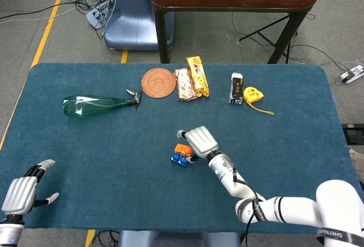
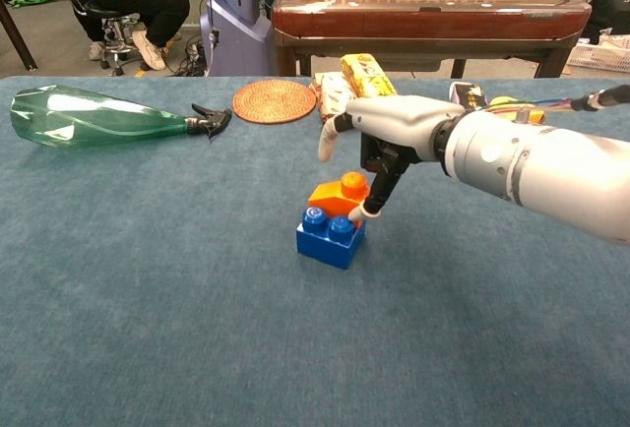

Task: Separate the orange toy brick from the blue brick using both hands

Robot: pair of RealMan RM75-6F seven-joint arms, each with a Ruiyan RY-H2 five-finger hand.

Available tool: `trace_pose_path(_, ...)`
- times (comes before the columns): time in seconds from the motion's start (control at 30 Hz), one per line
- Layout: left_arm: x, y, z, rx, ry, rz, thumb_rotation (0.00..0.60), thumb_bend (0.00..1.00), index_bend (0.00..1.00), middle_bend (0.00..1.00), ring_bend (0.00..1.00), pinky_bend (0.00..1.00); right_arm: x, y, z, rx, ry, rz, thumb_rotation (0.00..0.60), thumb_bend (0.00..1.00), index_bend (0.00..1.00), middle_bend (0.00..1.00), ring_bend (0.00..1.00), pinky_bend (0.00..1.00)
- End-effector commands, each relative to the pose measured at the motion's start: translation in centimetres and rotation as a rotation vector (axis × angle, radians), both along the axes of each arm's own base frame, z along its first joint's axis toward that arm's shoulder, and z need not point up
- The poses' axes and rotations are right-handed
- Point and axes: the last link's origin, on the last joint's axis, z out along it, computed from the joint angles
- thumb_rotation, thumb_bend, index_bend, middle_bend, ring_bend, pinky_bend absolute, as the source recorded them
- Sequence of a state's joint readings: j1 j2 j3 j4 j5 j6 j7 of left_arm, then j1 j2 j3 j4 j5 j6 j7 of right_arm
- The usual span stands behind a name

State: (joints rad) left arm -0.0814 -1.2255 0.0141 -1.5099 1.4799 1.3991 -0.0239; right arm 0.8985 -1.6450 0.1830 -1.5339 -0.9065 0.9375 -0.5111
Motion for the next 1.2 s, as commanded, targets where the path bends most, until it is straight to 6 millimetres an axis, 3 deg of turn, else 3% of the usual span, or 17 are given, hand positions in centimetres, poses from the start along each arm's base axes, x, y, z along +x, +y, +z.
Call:
trace_pose_path(0.03, 0.0, 0.0, 0.0, -0.002, 0.001, -0.001, 0.600, 0.00, 0.23, 0.20, 0.23, 0.59, -0.4, -0.3, 0.2, -0.012, 0.004, -0.012, 0.600, 0.00, 0.29, 1.00, 1.00, 1.00)
trace_pose_path(0.47, 0.0, -0.1, 0.0, -0.007, 0.006, 0.004, 0.600, 0.00, 0.23, 0.20, 0.23, 0.59, -1.7, -2.4, 0.7, -0.060, 0.001, -0.082, 0.600, 0.00, 0.29, 1.00, 1.00, 1.00)
trace_pose_path(0.73, 0.1, -0.1, -0.1, -0.010, 0.005, 0.005, 0.600, 0.00, 0.23, 0.20, 0.23, 0.59, -1.3, -1.7, 1.9, 0.000, -0.048, -0.088, 0.600, 0.00, 0.29, 1.00, 1.00, 1.00)
trace_pose_path(0.97, 0.2, -0.1, -0.3, -0.013, 0.000, 0.003, 0.600, 0.00, 0.23, 0.20, 0.23, 0.59, -0.8, -1.5, 3.1, 0.053, -0.041, -0.091, 0.600, 0.00, 0.40, 1.00, 1.00, 1.00)
trace_pose_path(1.2, 0.2, -0.1, -0.5, -0.017, 0.001, 0.004, 0.600, 0.00, 0.23, 0.20, 0.23, 0.59, -0.9, -2.0, 2.9, 0.085, -0.006, -0.119, 0.600, 0.08, 0.40, 1.00, 1.00, 1.00)
